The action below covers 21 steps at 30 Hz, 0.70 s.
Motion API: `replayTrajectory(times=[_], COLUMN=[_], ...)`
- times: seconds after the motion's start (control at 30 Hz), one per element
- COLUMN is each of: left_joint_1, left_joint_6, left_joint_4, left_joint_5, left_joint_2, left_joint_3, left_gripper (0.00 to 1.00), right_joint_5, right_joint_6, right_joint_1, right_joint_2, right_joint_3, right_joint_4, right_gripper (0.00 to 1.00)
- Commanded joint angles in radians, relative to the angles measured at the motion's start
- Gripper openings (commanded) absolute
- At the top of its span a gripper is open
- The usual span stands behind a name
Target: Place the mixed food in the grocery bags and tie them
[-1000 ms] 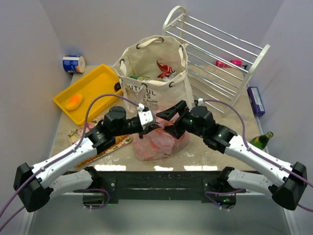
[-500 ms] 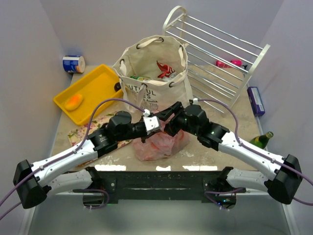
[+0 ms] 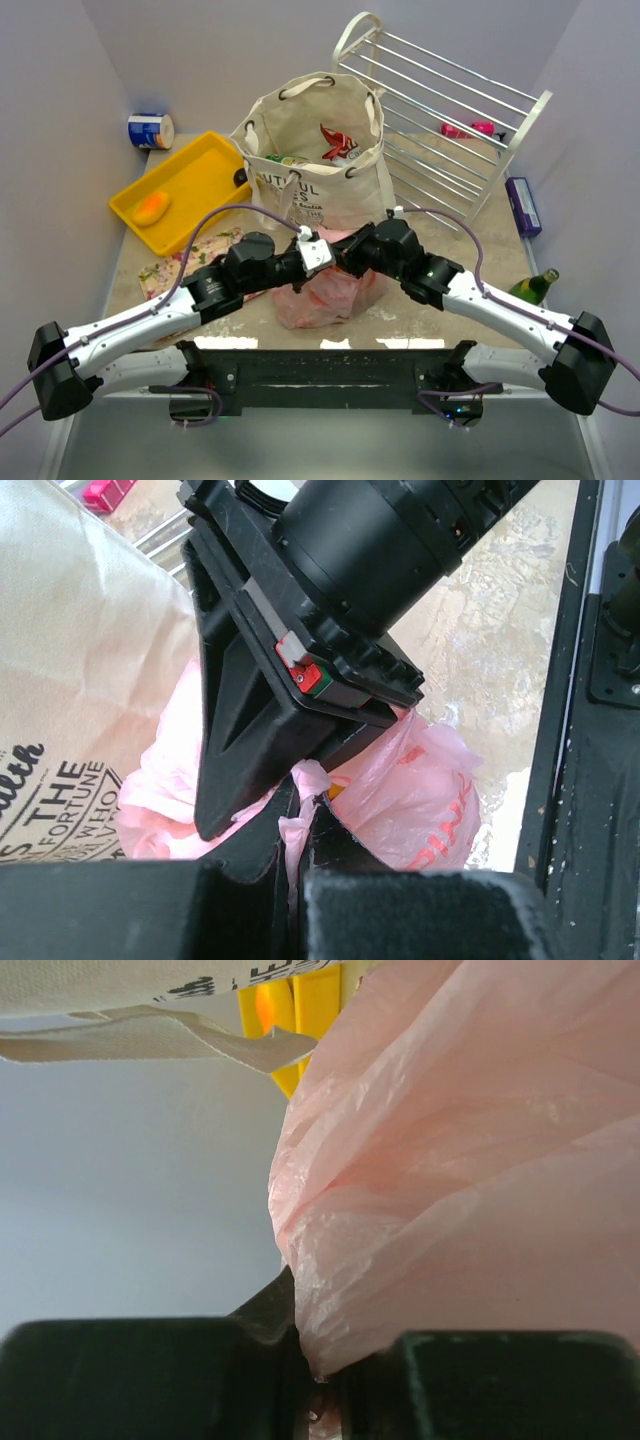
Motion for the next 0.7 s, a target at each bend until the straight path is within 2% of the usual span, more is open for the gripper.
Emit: replayTrajectory(times=[0.0, 0.13, 0.17, 0.2, 0.23, 0.3, 0.4, 0.53, 0.67], left_joint_1=[-0.029, -0.029, -0.028, -0.028, -0.025, -0.02, 0.008, 0.095, 0.132], left_joint_6=[-0.088, -0.166, -0.195, -0.203, -0.226, -0.26, -0.323, -0.462, -0.553], left_joint_4=[0.07, 0.092, 0.092, 0.09, 0.083, 0.064, -0.005, -0.041, -0.026], left_joint_5=[0.032, -0.001, -0.01, -0.017, -0.029, -0.036, -0.05, -0.058, -0.047], left_joint_2=[0.022, -0.023, -0.065, -0.089, -0.113, -0.184, -0.26, -0.302, -0.282], left_joint_3=[0.039, 0.038, 0.036, 0.035, 0.033, 0.035, 0.044, 0.039, -0.022], left_gripper=[0.21, 0.68, 0.73, 0.84, 0.87, 0.94, 0.99, 0.98, 0.91], right_joint_5=[-0.024, -0.014, -0.014, -0.014, -0.014, 0.008, 0.023, 0.037, 0.037], right_joint_6=[0.015, -0.045, -0.058, -0.077, -0.086, -0.123, -0.187, -0.238, -0.263], right_joint_1=[0.016, 0.017, 0.016, 0.014, 0.016, 0.014, 0.011, 0.01, 0.008], right_joint_2=[-0.034, -0.048, -0.062, -0.071, -0.082, -0.108, -0.14, -0.179, -0.209], right_joint_3=[-0.018, -0.037, -0.05, -0.061, -0.073, -0.099, -0.107, -0.113, -0.141], right_joint_4=[0.199, 0.24, 0.249, 0.262, 0.294, 0.312, 0.306, 0.271, 0.288], right_gripper=[0.0, 0.0, 0.0, 0.0, 0.0, 0.0, 0.0, 0.0, 0.0])
